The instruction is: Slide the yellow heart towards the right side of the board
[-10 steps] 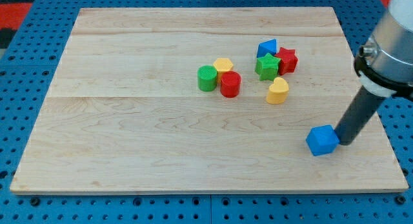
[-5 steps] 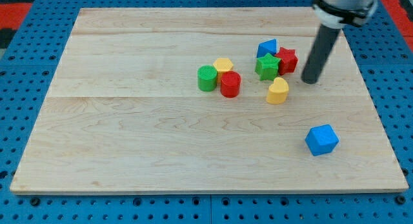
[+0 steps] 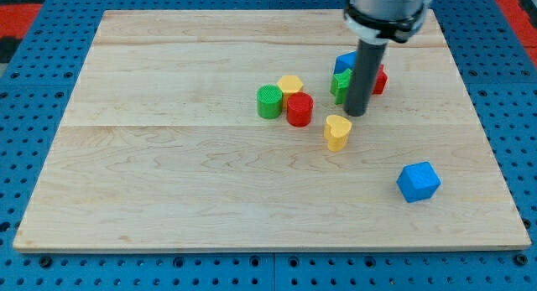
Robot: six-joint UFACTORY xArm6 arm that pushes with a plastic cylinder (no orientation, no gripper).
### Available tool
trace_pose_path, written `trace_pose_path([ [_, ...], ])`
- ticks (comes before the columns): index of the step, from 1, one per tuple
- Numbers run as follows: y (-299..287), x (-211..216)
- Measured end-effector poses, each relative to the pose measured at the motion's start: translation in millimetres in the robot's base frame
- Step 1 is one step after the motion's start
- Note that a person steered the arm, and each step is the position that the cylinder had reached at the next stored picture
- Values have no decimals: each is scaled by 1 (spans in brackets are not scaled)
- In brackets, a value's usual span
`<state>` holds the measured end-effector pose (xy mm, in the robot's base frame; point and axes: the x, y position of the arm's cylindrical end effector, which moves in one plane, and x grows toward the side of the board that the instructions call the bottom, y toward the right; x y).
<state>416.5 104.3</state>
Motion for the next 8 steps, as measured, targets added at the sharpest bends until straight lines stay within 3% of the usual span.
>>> trace_pose_path([
  [2,-57,24],
  [3,-21,50],
  [4,12,47],
  [8,40,26],
])
